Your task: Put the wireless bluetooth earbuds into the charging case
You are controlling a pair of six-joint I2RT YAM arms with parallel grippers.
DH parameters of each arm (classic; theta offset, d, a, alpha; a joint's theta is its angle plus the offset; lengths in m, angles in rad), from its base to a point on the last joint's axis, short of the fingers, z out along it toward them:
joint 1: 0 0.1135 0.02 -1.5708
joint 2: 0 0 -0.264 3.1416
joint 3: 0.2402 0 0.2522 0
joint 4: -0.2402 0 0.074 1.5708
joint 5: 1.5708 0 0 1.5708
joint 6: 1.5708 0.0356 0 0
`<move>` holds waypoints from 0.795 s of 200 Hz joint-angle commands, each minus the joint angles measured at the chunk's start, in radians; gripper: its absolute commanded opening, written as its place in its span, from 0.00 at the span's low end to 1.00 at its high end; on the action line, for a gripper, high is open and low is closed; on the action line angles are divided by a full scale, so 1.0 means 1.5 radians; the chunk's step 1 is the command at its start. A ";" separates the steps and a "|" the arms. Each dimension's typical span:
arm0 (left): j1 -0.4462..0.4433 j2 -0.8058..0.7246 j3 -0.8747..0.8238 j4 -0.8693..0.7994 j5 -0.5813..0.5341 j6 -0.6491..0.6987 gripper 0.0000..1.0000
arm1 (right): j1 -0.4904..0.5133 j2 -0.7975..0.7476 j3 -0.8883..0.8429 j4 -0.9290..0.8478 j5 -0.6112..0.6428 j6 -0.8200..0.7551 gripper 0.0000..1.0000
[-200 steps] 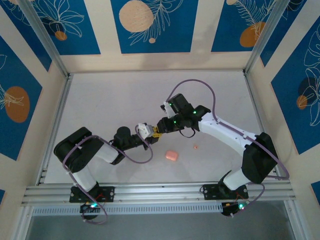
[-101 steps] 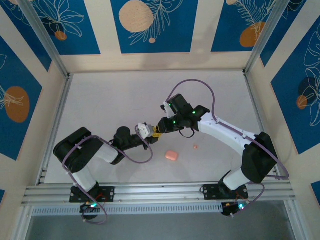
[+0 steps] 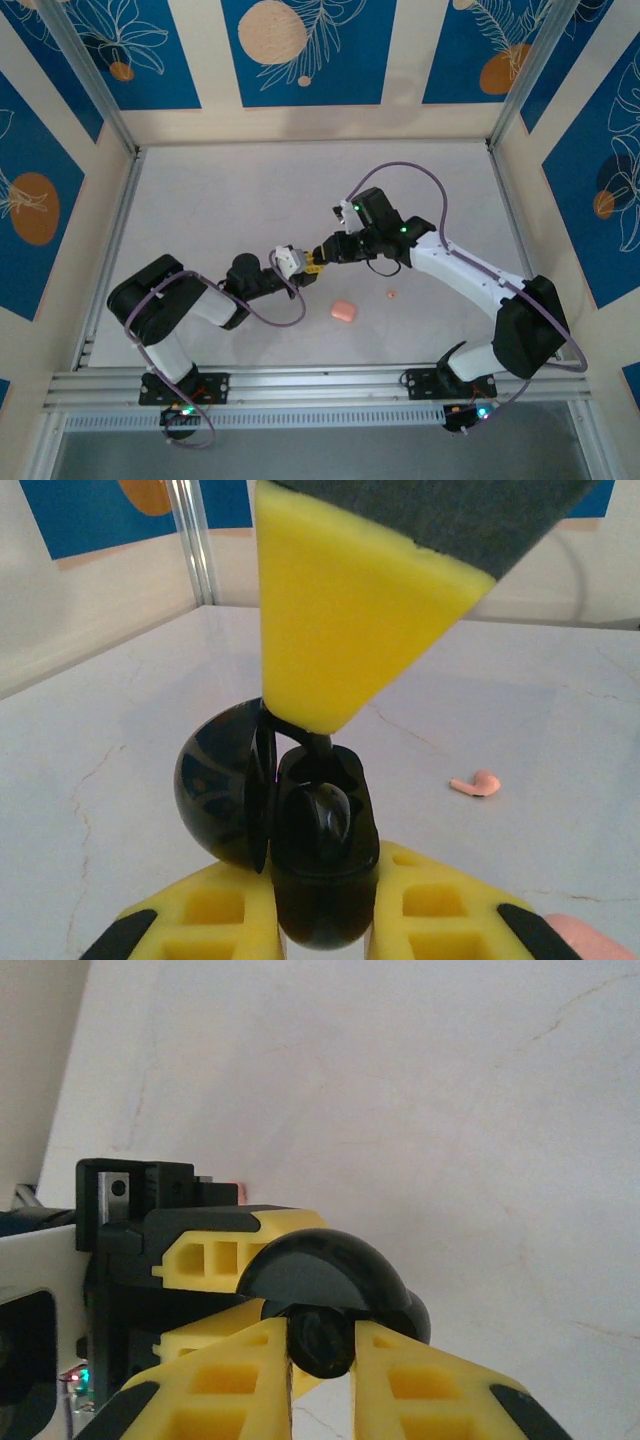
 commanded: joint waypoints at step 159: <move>-0.010 0.009 0.015 0.047 -0.003 -0.015 0.18 | -0.065 -0.099 -0.181 0.309 -0.189 0.197 0.20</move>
